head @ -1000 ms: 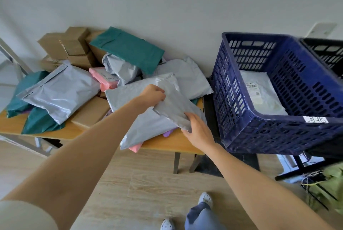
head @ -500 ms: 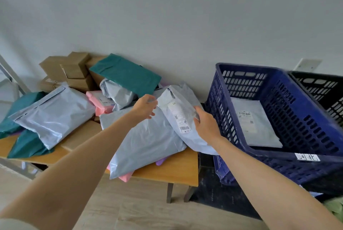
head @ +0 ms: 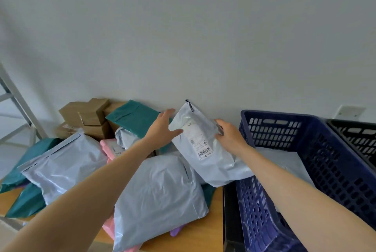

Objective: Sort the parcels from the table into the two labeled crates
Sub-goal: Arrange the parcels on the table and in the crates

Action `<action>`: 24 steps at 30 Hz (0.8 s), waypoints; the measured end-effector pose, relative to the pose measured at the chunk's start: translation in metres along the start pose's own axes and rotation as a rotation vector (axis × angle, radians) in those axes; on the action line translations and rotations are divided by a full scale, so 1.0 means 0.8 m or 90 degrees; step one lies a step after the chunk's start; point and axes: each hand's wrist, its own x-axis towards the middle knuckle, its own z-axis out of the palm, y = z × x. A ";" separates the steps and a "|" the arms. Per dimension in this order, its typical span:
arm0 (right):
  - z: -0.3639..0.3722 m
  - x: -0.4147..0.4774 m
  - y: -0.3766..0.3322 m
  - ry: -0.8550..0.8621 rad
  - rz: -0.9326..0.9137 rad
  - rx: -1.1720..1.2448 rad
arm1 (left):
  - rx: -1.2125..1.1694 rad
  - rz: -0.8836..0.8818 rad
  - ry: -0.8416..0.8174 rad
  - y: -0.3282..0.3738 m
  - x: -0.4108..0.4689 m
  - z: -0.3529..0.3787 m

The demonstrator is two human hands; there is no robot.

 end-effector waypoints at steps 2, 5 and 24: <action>-0.005 0.015 -0.008 -0.014 -0.018 -0.033 | 0.025 0.052 0.057 0.014 0.012 -0.014; -0.008 0.033 -0.020 -0.046 -0.041 -0.093 | 0.124 0.167 0.104 0.032 0.024 -0.034; 0.033 0.074 -0.124 -0.102 -0.101 -0.251 | 0.315 0.181 -0.060 0.022 0.036 -0.078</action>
